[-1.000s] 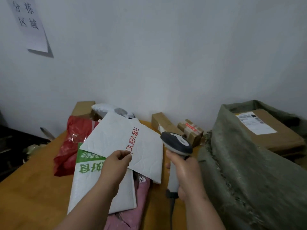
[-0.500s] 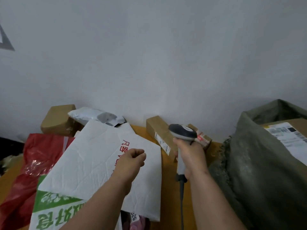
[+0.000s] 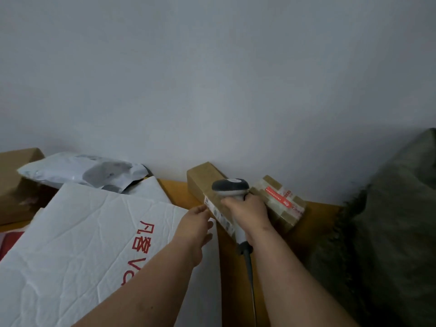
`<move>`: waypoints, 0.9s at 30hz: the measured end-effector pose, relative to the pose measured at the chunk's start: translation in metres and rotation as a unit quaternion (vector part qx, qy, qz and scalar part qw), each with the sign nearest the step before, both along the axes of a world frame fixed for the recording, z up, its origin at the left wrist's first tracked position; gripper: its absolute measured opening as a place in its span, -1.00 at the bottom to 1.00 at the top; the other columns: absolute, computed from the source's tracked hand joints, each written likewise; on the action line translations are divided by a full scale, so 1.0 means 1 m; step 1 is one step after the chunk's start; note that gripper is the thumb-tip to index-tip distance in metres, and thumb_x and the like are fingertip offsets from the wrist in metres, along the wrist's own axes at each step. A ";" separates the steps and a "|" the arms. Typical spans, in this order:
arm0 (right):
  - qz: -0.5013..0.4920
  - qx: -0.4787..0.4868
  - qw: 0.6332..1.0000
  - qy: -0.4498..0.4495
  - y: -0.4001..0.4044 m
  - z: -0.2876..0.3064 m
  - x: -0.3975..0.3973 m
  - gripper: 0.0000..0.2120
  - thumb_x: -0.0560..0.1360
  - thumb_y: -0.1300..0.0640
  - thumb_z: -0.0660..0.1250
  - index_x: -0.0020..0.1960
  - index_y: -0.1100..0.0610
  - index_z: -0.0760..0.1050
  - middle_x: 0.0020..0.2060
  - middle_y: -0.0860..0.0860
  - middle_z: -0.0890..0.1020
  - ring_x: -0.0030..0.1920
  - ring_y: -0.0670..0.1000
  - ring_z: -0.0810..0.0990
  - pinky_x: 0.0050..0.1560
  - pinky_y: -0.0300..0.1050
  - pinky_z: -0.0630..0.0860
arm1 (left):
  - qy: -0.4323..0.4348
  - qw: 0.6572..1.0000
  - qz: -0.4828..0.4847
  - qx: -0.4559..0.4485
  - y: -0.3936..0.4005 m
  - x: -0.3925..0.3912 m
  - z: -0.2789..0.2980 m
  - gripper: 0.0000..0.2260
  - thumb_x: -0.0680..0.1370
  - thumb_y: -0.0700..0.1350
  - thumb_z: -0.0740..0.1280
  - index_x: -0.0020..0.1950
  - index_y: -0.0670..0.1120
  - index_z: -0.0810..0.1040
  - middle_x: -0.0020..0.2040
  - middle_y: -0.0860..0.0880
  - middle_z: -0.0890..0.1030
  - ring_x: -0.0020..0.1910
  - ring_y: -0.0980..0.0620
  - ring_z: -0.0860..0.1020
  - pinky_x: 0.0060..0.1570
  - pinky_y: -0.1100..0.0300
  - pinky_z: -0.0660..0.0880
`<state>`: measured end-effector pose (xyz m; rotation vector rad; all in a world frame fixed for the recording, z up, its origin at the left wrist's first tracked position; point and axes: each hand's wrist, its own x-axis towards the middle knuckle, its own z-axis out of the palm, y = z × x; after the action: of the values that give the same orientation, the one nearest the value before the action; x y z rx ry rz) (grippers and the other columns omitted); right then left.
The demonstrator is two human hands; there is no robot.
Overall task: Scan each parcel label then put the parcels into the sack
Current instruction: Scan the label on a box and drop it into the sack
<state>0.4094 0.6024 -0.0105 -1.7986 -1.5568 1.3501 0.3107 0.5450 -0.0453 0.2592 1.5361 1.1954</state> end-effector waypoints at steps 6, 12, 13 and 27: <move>0.024 -0.043 0.995 -0.082 0.014 -0.016 0.004 -0.25 0.21 -0.29 0.31 0.30 0.06 0.54 0.22 0.10 0.56 0.24 0.21 0.51 0.35 0.22 0.40 | -0.133 0.991 0.014 -0.009 0.014 0.009 -0.014 -0.66 0.62 0.21 0.26 0.15 -0.02 0.59 -0.07 0.03 0.71 0.02 0.00 0.58 -0.15 0.10 0.54; -0.028 -0.078 0.996 0.041 0.003 -0.018 0.014 -0.39 0.33 -0.11 0.43 0.35 0.03 0.50 0.14 0.07 0.61 0.17 0.15 0.56 0.29 0.25 0.48 | -0.128 0.991 0.009 0.044 0.010 0.011 -0.010 -0.66 0.64 0.22 0.15 0.10 0.09 0.65 -0.20 0.11 0.72 -0.09 0.09 0.62 -0.16 0.18 0.53; -0.041 -0.079 0.994 0.064 -0.001 -0.017 0.016 -0.38 0.32 -0.10 0.44 0.35 0.02 0.49 0.13 0.06 0.62 0.15 0.14 0.57 0.26 0.23 0.50 | -0.099 0.993 -0.008 0.063 0.007 0.011 -0.007 -0.69 0.64 0.20 0.16 0.05 0.17 0.68 -0.22 0.14 0.72 -0.13 0.12 0.66 -0.25 0.22 0.56; -0.096 -0.037 0.941 0.322 -0.112 0.049 0.030 -0.30 0.12 -0.16 0.53 0.26 -0.17 0.52 0.11 0.01 0.68 0.19 0.14 0.61 0.30 0.32 0.48 | 0.096 0.979 0.008 0.180 -0.104 -0.004 0.065 -0.39 0.42 -0.06 0.57 0.36 0.21 0.36 0.08 0.23 0.55 0.01 0.21 0.57 -0.24 0.33 0.57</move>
<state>0.4390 0.4909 0.0382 -1.2986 -0.9651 1.6863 0.3065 0.4415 0.0193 0.6181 1.4779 1.4955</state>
